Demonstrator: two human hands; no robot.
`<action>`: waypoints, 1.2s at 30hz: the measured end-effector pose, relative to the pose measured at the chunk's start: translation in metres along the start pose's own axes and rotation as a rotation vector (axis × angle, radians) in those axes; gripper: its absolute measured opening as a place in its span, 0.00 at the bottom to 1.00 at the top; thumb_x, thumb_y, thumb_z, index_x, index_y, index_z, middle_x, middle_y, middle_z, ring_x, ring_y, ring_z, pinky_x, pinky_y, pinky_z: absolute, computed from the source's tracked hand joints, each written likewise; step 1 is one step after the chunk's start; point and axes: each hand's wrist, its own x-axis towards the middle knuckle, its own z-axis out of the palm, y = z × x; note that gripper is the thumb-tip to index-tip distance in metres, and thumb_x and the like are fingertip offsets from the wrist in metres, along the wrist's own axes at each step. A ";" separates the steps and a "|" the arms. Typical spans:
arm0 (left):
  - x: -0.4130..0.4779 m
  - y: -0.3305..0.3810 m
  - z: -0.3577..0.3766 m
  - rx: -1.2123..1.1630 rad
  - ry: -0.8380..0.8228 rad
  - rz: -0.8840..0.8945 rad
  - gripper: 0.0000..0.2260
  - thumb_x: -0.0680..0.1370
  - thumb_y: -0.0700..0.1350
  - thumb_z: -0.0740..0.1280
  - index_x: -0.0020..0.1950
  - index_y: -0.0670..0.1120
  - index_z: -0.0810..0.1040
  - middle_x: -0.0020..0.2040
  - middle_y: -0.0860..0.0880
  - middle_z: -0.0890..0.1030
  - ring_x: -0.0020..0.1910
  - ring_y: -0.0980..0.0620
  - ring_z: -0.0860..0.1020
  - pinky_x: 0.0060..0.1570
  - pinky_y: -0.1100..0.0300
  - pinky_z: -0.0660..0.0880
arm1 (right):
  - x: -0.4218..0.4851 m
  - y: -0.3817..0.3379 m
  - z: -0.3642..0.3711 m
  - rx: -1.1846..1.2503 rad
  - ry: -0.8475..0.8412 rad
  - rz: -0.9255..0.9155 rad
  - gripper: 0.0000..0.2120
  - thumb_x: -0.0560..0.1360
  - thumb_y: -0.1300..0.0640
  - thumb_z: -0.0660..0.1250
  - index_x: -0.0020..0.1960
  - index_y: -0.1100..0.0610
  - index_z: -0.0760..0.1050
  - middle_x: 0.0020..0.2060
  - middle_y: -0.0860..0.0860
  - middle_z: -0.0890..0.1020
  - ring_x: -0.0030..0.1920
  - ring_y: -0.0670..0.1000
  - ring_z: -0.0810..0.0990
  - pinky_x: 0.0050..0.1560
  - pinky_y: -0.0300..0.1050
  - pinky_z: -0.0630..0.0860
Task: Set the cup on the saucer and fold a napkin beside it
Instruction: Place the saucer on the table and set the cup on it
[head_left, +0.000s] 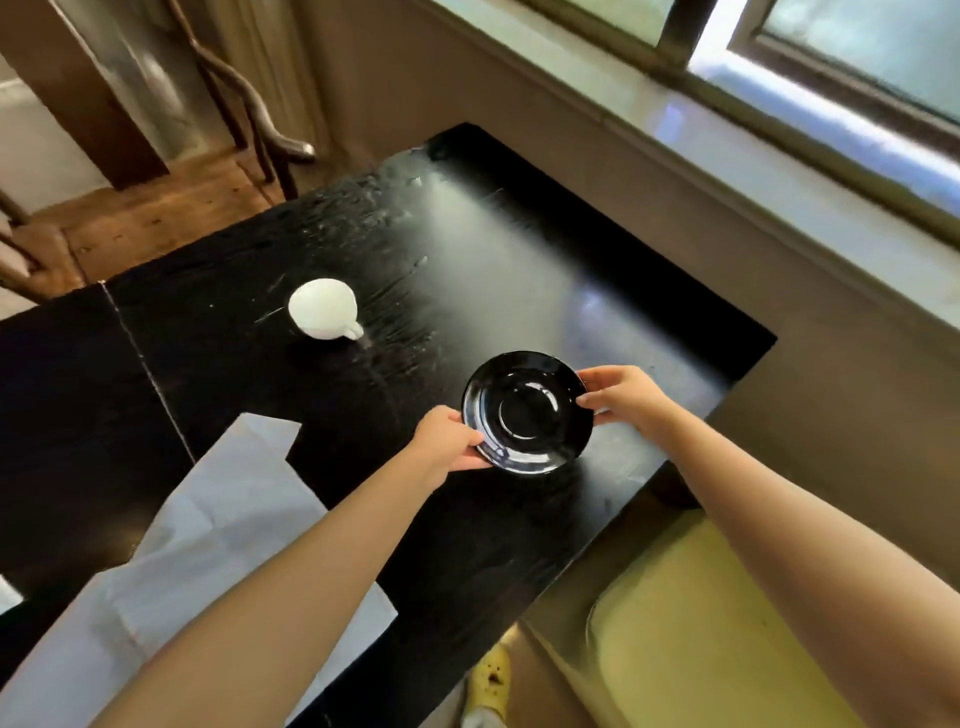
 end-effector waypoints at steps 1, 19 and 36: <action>0.004 -0.007 0.011 -0.001 0.008 -0.026 0.07 0.75 0.26 0.61 0.50 0.34 0.74 0.48 0.37 0.79 0.44 0.43 0.81 0.38 0.53 0.80 | 0.004 0.011 -0.005 0.004 0.009 0.015 0.19 0.72 0.75 0.62 0.60 0.64 0.77 0.44 0.57 0.80 0.32 0.45 0.80 0.33 0.36 0.80; 0.035 -0.045 0.052 0.092 0.099 -0.199 0.12 0.75 0.29 0.64 0.58 0.34 0.73 0.55 0.37 0.79 0.48 0.43 0.81 0.30 0.59 0.81 | 0.038 0.071 -0.013 -0.054 -0.040 0.110 0.18 0.73 0.72 0.64 0.61 0.60 0.76 0.50 0.57 0.80 0.41 0.51 0.79 0.26 0.32 0.77; 0.032 -0.049 0.061 0.047 0.057 -0.145 0.09 0.74 0.30 0.65 0.54 0.35 0.74 0.55 0.38 0.79 0.48 0.44 0.81 0.35 0.58 0.81 | 0.036 0.064 -0.015 -0.253 0.071 0.085 0.19 0.72 0.72 0.61 0.60 0.59 0.77 0.52 0.60 0.83 0.52 0.60 0.82 0.53 0.57 0.79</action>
